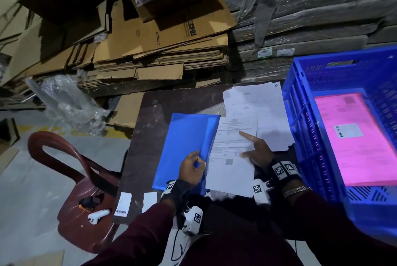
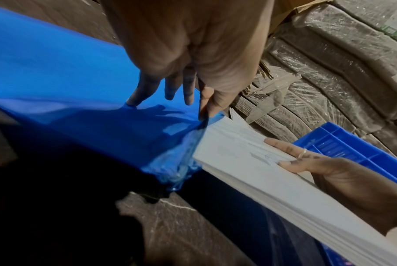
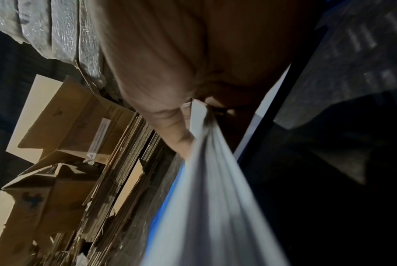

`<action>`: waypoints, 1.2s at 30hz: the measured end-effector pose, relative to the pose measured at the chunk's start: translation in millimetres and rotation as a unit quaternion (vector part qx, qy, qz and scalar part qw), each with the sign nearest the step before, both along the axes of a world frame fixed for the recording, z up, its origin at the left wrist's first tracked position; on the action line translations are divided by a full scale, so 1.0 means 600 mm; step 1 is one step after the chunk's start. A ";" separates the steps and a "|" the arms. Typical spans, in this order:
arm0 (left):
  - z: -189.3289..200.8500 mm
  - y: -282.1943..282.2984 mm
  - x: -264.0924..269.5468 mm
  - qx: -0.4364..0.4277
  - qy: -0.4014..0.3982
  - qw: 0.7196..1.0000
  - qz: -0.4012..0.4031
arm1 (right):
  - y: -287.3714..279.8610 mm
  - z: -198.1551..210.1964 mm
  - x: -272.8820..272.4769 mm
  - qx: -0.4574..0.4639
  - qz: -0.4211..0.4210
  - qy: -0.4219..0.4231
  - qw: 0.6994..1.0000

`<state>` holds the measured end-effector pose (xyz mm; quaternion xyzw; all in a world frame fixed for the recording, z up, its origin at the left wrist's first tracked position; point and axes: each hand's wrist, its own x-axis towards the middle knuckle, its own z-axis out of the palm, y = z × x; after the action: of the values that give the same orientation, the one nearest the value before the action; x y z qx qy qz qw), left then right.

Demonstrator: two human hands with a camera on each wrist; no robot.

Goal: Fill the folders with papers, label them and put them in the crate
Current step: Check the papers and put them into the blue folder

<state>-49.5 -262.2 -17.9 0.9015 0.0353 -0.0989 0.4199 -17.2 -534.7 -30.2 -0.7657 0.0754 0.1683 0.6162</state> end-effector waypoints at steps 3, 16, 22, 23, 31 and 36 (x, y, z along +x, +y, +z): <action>0.003 0.000 -0.005 -0.025 -0.013 1.000 -0.008 | 0.014 0.001 0.008 -0.023 0.011 -0.001 1.000; -0.004 0.047 0.022 0.071 0.010 0.996 -0.046 | 0.092 -0.014 0.015 -0.111 0.023 -0.037 0.993; -0.028 0.172 0.047 0.231 0.089 0.967 -0.063 | 0.087 -0.013 -0.052 -0.197 -0.032 -0.053 0.978; -0.036 0.181 0.048 0.231 0.118 0.962 -0.085 | 0.092 -0.011 -0.062 -0.199 -0.037 -0.050 0.978; -0.037 0.160 0.040 0.235 0.185 0.946 -0.127 | 0.174 0.011 -0.082 -0.306 0.075 0.020 0.949; -0.024 0.169 0.044 0.200 0.162 0.957 -0.133 | 0.207 0.016 -0.083 -0.270 0.063 0.005 0.961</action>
<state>-22.9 -160.7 -32.0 0.9355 0.0018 -0.2896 0.2024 -67.3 -410.5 -20.6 -0.9060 0.0724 0.1841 0.3742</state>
